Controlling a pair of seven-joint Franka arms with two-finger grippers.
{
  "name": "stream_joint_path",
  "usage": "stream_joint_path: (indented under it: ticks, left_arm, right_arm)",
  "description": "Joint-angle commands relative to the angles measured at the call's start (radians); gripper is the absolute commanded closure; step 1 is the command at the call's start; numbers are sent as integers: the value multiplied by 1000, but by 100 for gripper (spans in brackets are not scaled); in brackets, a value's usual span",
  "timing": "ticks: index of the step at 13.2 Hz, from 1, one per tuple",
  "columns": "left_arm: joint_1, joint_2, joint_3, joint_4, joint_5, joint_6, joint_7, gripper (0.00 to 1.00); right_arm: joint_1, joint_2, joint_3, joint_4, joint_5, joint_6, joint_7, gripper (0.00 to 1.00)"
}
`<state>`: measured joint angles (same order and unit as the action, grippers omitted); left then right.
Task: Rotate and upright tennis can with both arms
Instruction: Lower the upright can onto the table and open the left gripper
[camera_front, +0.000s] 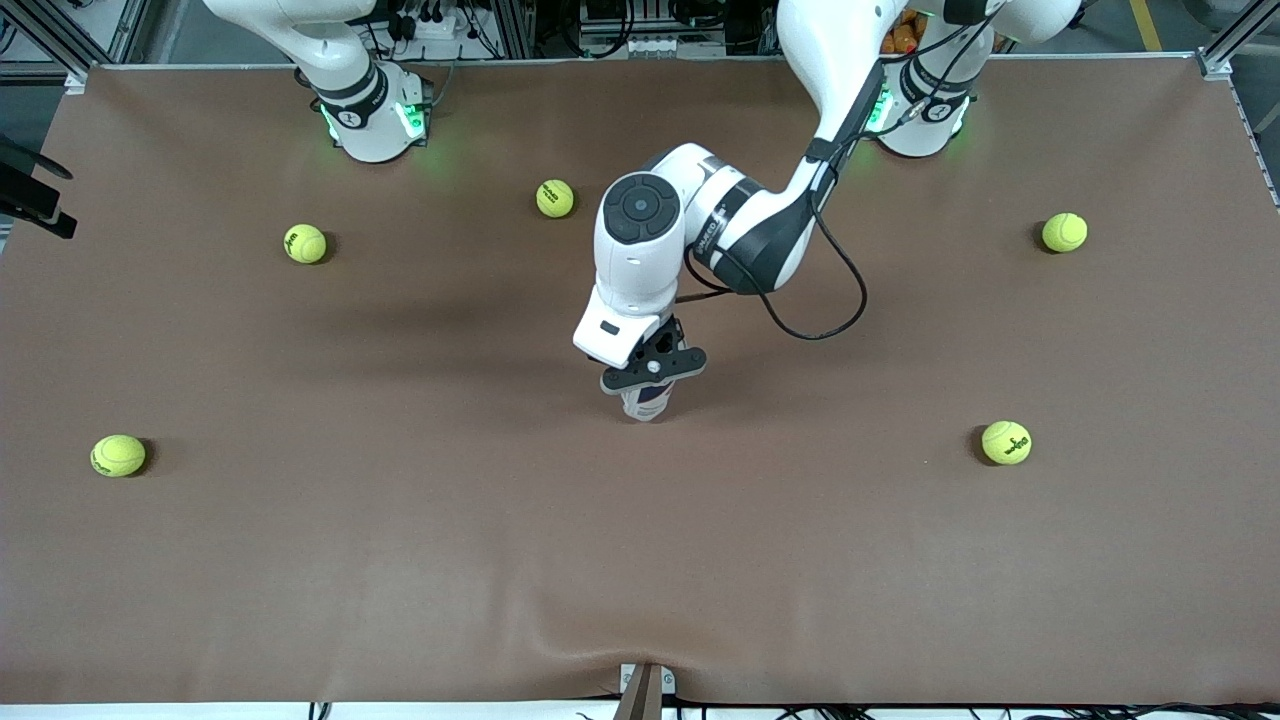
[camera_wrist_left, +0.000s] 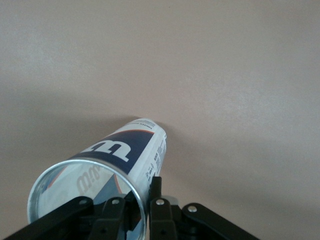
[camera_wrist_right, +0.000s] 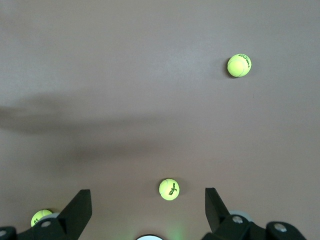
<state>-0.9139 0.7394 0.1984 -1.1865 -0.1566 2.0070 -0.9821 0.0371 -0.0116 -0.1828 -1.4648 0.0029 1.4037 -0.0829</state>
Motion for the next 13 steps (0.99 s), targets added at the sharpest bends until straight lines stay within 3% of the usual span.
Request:
stream_joint_path:
  ticks: [1, 8, 9, 11, 13]
  left_arm:
    - [-2, 17, 12, 18, -18, -13, 0, 100]
    - [-8, 31, 12, 16, -11, -37, -3, 100]
    - [-6, 31, 12, 16, -11, -36, -1, 66]
    - [-2, 26, 15, 16, -12, -36, 0, 33]
    - [0, 18, 16, 18, -14, -37, -1, 29]
  right_arm:
    - [-6, 2, 5, 1, 14, 3, 11, 0]
    - [-8, 2, 6, 6, 14, 6, 11, 0]
    - [-11, 2, 5, 6, 14, 6, 12, 0]
    - [-11, 2, 6, 6, 16, 4, 12, 0]
    - [-9, 2, 6, 8, 14, 6, 11, 0]
